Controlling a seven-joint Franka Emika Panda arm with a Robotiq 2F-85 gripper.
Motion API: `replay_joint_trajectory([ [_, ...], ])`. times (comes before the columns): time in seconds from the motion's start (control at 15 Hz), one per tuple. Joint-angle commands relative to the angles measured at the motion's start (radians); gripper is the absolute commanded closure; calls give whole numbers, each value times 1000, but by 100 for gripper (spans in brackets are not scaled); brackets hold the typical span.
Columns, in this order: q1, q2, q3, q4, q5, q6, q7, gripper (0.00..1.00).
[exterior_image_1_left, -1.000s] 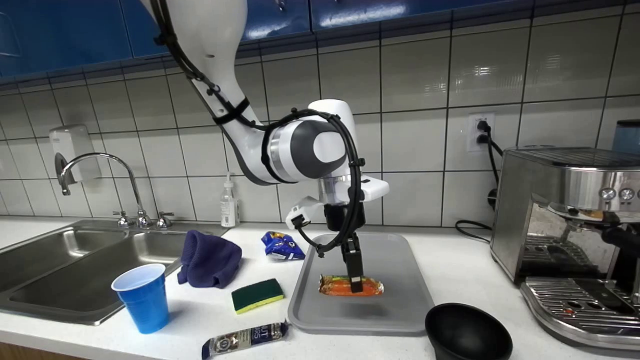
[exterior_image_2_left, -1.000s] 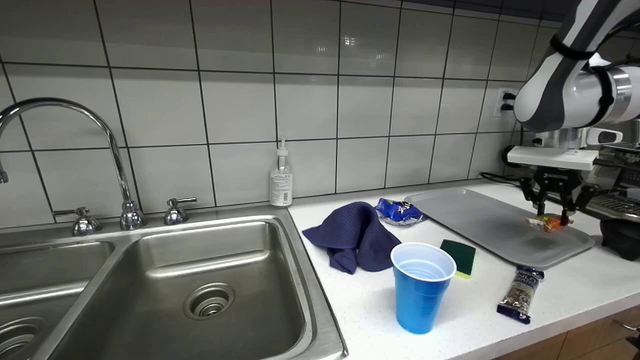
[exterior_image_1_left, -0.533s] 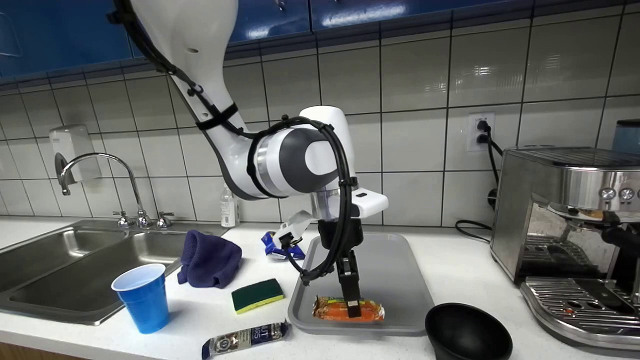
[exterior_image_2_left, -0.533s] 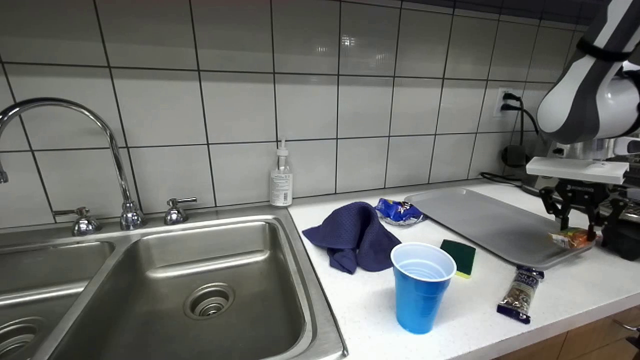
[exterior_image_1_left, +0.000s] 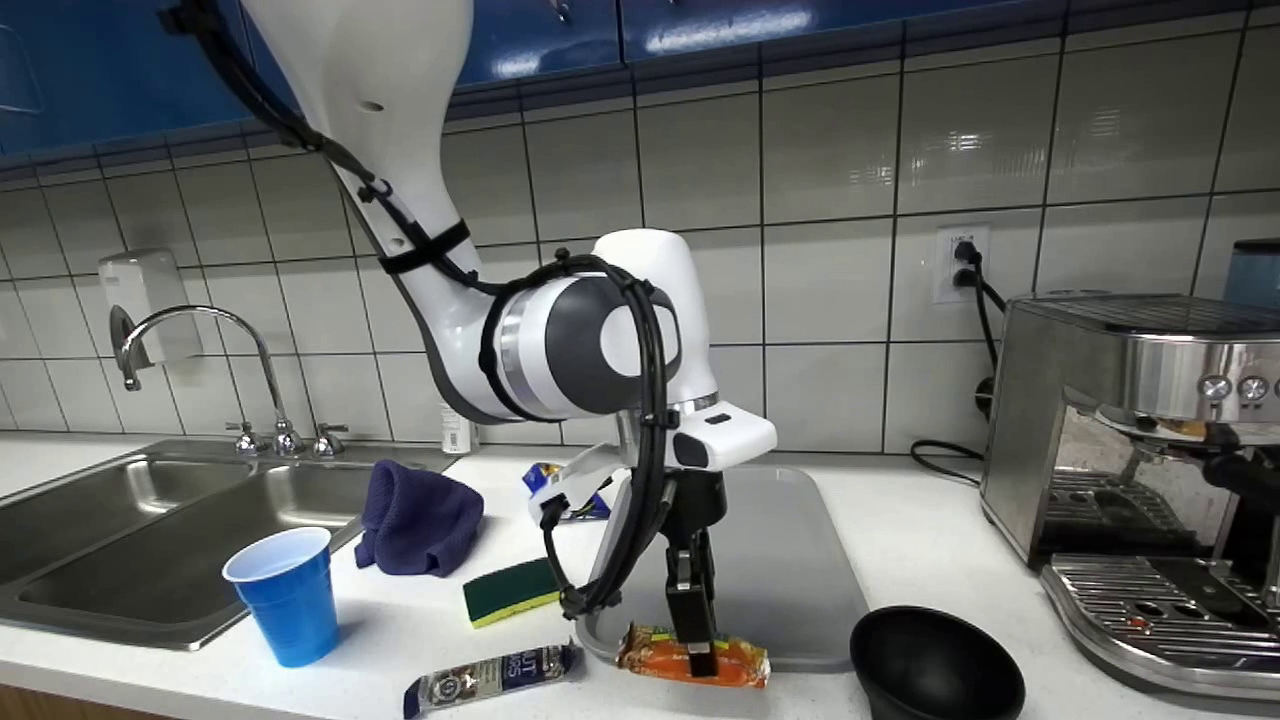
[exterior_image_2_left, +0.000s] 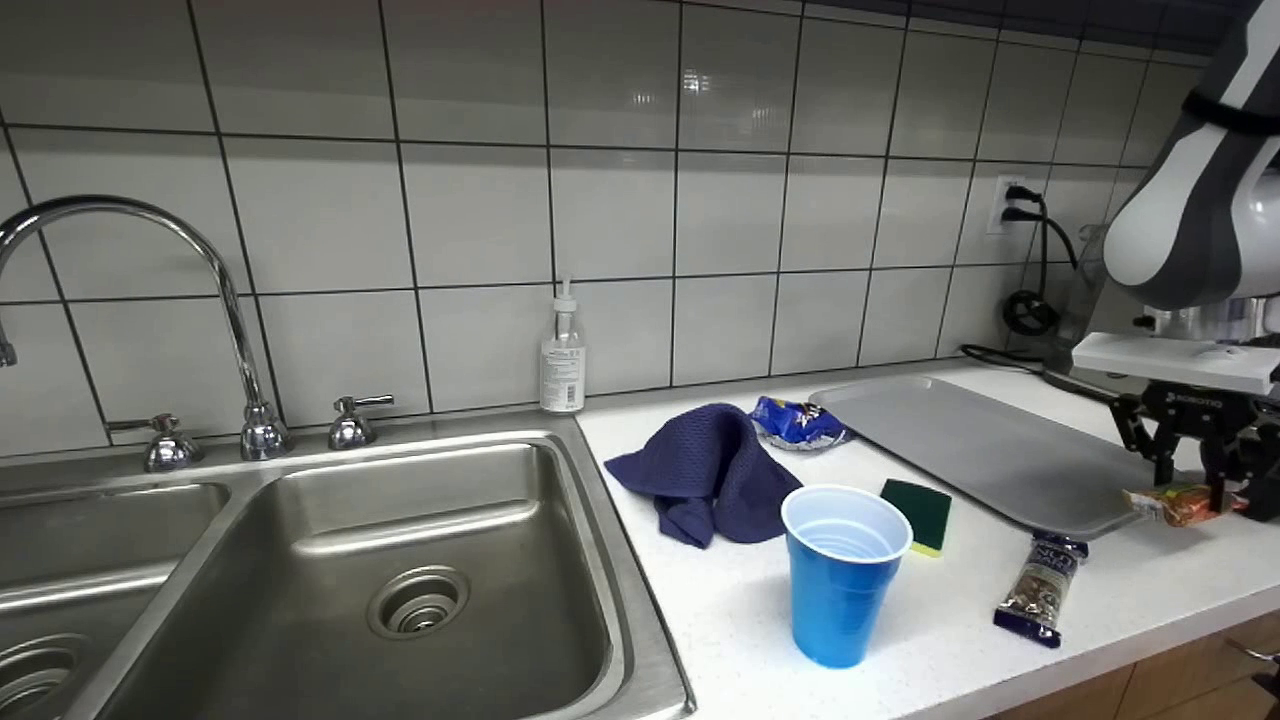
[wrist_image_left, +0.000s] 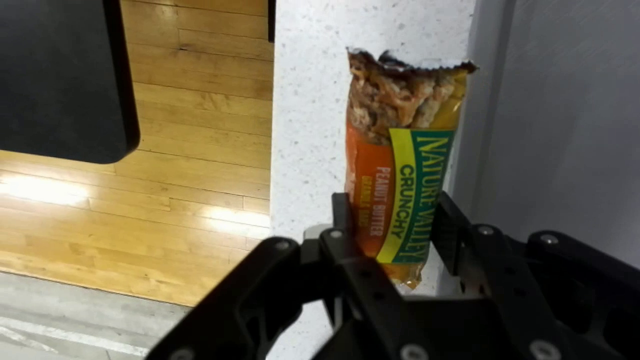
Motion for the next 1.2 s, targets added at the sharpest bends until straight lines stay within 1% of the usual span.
replay_joint_trajectory([
  [0.0, 15, -20, -21, -33, -26, 36, 72, 83],
  [0.47, 22, 18, -17, -40, -11, 97, 111, 83],
  [1.13, 47, 65, -21, -33, 9, 120, 98, 83],
])
